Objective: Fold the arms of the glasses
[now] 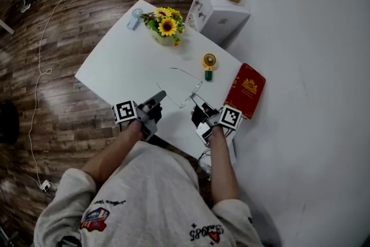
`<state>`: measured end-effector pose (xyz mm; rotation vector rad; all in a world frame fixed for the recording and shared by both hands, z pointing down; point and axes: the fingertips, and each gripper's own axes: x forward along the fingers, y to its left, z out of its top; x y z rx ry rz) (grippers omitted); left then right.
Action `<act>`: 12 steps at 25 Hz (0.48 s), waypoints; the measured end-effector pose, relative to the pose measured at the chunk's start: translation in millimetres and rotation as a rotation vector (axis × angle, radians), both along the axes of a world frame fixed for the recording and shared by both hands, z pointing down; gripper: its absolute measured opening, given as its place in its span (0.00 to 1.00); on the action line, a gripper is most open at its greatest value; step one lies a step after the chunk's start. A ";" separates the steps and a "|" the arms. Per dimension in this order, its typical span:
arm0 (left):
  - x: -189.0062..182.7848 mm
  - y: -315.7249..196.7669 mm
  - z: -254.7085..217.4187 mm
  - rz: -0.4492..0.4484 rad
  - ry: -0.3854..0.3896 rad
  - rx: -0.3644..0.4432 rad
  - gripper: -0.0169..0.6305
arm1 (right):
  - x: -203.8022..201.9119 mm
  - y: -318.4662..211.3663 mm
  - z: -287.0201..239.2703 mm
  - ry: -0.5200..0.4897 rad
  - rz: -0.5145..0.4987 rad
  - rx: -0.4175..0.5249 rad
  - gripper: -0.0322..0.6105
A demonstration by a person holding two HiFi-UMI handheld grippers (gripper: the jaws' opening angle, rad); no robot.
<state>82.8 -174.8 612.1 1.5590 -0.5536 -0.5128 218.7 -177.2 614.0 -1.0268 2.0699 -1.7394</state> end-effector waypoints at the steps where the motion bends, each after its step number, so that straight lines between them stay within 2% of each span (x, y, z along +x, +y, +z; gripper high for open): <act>1: 0.8 0.0 -0.8 0.003 -0.001 0.005 0.09 | -0.4 0.8 -0.7 0.000 -0.002 0.000 0.07; 8: 16.8 6.9 -6.5 0.081 -0.056 0.007 0.05 | -6.2 6.6 -1.6 0.003 -0.029 0.003 0.07; 9: 20.2 7.8 -9.1 0.102 -0.062 0.023 0.04 | -7.2 8.4 -1.2 0.006 -0.033 -0.001 0.07; 12: 27.1 4.7 -15.0 0.181 -0.124 0.134 0.04 | -10.2 14.0 0.2 0.019 -0.045 -0.015 0.07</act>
